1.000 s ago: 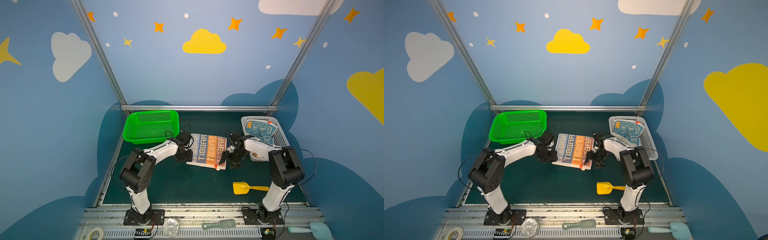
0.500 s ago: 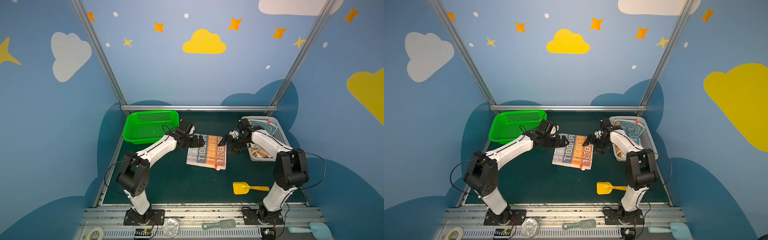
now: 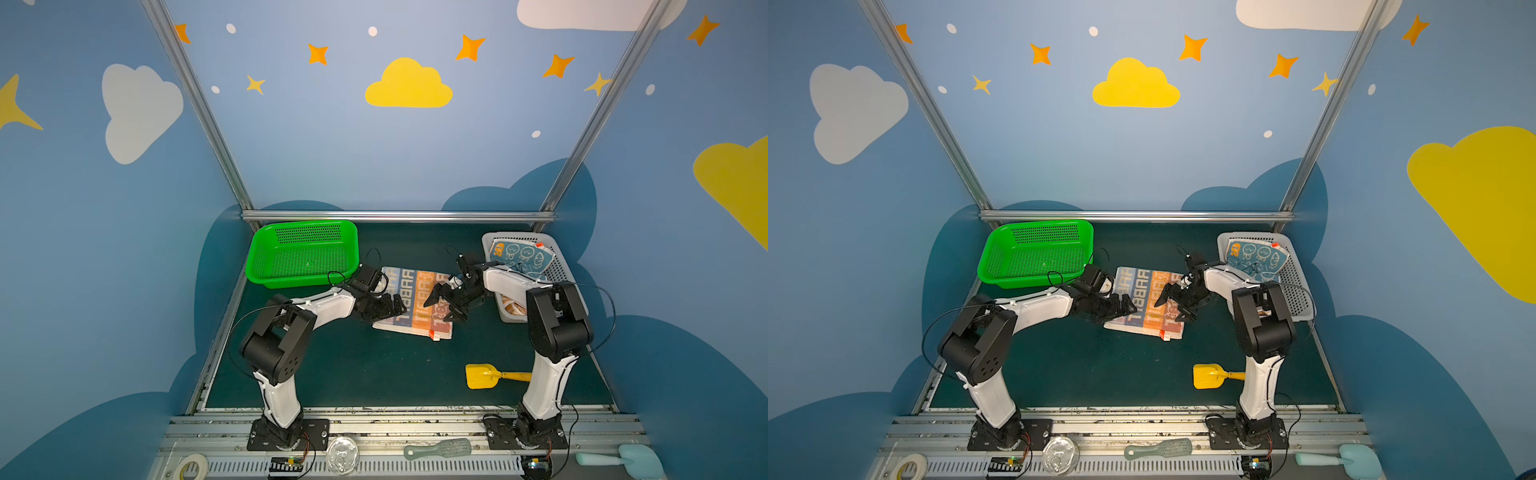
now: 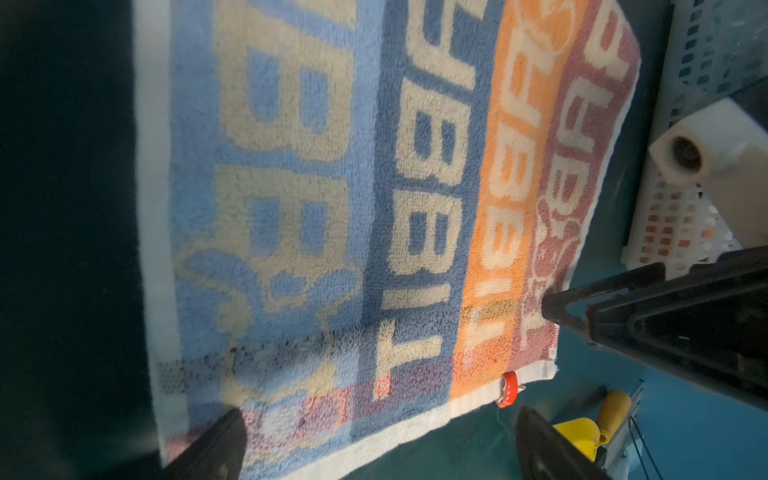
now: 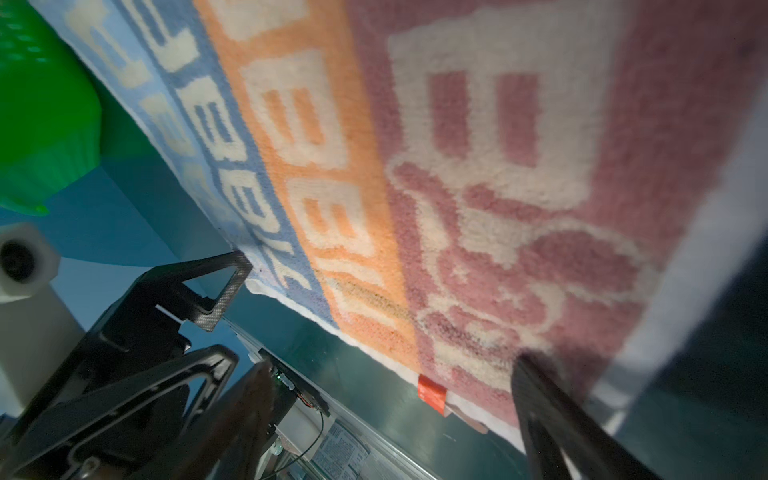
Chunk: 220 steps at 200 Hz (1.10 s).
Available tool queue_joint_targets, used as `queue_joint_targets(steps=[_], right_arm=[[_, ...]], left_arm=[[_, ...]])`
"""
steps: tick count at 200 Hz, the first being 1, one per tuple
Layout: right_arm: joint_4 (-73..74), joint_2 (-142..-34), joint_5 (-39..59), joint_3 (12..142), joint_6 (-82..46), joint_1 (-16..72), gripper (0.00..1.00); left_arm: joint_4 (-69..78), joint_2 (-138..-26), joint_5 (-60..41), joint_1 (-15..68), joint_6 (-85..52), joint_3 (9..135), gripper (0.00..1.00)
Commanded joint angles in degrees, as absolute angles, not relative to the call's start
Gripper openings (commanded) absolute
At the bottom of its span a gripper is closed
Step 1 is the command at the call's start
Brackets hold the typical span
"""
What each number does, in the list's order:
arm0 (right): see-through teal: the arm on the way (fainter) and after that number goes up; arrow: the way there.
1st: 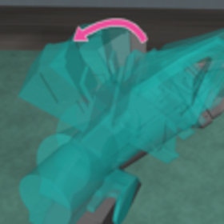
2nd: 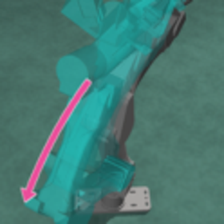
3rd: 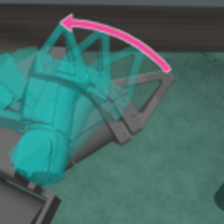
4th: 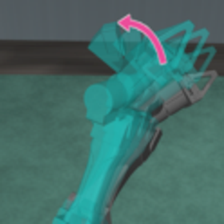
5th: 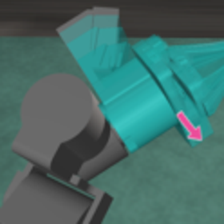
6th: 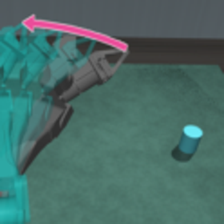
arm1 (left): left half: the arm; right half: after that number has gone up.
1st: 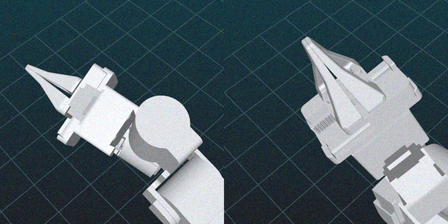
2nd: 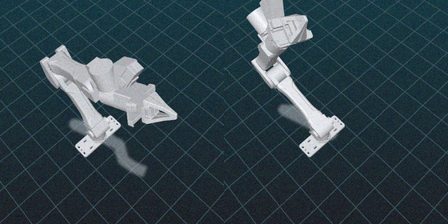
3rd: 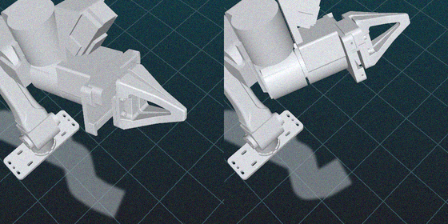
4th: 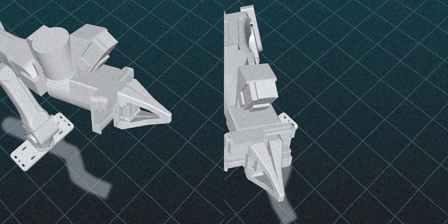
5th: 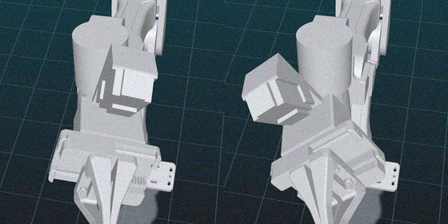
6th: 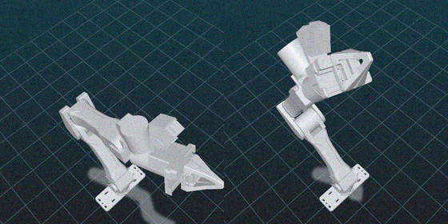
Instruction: Fold and stack the towels
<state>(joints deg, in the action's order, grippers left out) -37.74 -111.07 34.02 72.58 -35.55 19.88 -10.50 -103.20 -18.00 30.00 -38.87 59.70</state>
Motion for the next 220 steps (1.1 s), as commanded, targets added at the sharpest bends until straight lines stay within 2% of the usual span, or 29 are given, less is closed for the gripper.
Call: queue_joint_targets(steps=[1,53,107,154,220], right_arm=[[-39.2,-111.9,31.8,70.9,-33.6,20.2,0.89],[-41.7,-109.1,30.4,69.1,-31.2,20.1,0.89],[-51.1,-105.6,30.7,83.8,-29.0,17.9,0.89],[-50.4,-115.6,31.8,98.1,-32.3,14.1,0.9],[-49.8,-130.2,37.4,113.8,-36.2,13.5,0.9]], left_arm=[[-10.6,-102.1,-17.9,31.9,-40.4,56.8,1.0],[-12.9,-97.7,-15.7,35.9,-43.5,55.0,1.0],[-23.4,-97.9,-15.0,29.1,-36.2,71.3,1.0],[-23.7,-110.9,-18.2,26.6,-35.7,87.7,1.0],[-19.4,-119.8,-19.6,25.6,-35.9,90.9,1.0]])
